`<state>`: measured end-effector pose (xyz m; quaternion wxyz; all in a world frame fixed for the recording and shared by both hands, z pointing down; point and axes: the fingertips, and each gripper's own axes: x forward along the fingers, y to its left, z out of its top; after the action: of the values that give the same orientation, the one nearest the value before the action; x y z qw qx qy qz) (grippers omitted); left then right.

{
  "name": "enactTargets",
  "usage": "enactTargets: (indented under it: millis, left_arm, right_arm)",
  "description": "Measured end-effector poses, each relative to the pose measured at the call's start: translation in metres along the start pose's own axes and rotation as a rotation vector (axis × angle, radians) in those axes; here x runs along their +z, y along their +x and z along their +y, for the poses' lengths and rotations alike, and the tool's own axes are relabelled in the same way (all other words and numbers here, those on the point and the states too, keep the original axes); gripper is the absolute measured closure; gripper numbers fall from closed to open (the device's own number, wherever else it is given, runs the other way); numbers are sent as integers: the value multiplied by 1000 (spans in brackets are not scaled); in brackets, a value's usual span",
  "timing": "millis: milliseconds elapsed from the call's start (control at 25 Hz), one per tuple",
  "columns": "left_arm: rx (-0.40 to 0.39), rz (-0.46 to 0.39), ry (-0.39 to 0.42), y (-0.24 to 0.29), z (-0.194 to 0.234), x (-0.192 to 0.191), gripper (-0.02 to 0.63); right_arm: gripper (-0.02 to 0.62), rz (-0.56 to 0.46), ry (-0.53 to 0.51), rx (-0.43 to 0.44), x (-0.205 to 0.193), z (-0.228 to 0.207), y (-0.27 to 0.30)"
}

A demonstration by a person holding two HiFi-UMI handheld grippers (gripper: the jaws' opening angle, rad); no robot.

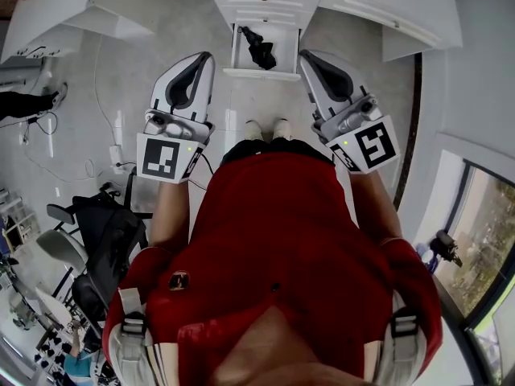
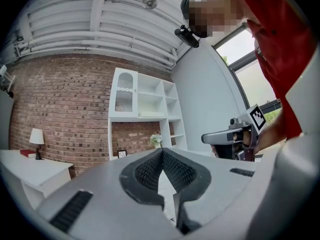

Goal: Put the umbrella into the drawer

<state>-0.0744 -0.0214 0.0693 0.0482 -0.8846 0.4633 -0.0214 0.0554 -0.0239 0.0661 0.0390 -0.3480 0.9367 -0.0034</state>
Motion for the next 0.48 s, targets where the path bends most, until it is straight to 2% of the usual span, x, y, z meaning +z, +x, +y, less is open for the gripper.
enactTargets:
  millis: [480]
  left_arm:
    - [-4, -13, 35, 1, -1, 11, 600]
  right_arm:
    - [598, -15, -22, -13, 10, -4, -5]
